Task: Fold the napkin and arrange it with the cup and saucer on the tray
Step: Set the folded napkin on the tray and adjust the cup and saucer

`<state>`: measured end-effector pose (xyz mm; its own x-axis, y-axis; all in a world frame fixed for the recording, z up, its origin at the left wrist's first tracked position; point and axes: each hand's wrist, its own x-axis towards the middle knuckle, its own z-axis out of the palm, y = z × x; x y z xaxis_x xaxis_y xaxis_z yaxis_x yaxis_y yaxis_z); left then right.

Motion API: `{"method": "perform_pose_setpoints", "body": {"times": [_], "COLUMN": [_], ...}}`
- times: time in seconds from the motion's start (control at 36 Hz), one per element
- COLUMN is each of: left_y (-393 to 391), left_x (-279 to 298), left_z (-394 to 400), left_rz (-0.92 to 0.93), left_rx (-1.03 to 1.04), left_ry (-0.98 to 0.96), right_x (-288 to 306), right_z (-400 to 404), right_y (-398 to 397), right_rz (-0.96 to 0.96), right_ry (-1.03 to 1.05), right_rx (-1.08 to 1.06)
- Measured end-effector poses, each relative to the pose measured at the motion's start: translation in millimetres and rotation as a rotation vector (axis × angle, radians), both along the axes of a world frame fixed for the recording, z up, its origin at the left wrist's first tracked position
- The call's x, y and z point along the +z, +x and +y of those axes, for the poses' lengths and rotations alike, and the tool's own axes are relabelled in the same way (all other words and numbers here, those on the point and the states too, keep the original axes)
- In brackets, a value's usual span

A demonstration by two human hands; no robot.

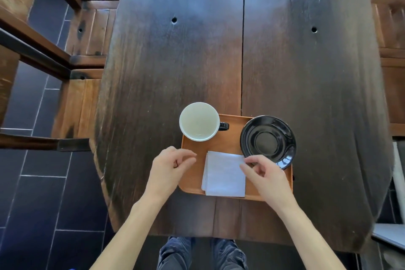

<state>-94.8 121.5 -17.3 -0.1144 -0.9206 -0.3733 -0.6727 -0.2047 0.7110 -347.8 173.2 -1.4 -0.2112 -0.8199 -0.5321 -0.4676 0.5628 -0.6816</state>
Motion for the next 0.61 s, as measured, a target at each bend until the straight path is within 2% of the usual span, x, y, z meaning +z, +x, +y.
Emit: {"method": "perform_pose_setpoints", "body": {"times": [0.06,0.17,0.33,0.42,0.53,0.61], "left_y": [3.3,9.0,10.1,8.5,8.8,9.2], "left_x": [8.1,14.6,11.0,9.6,8.7,8.2], "left_z": [-10.1,-34.2,-74.2,-87.7,-97.6,-101.9], "left_rz": [0.059,0.011,-0.171,-0.231,-0.235,-0.227], "left_rx": [0.117,0.183,0.06,-0.029,-0.091,-0.129], "left_ry": [-0.022,-0.087,-0.044,0.013,0.027,0.038], "right_x": [9.4,20.9,22.5,17.0,11.3,5.1], "right_z": [-14.9,-47.7,-81.0,-89.4,-95.2,-94.7], "right_y": [1.4,10.7,38.1,51.4,63.9,68.4], "right_rz": [0.006,0.005,0.005,0.093,0.27,0.327], "right_ry": [-0.032,-0.057,-0.06,-0.004,0.075,0.068], "right_rx": [-0.001,0.038,0.093,0.122,0.204,0.233]}}
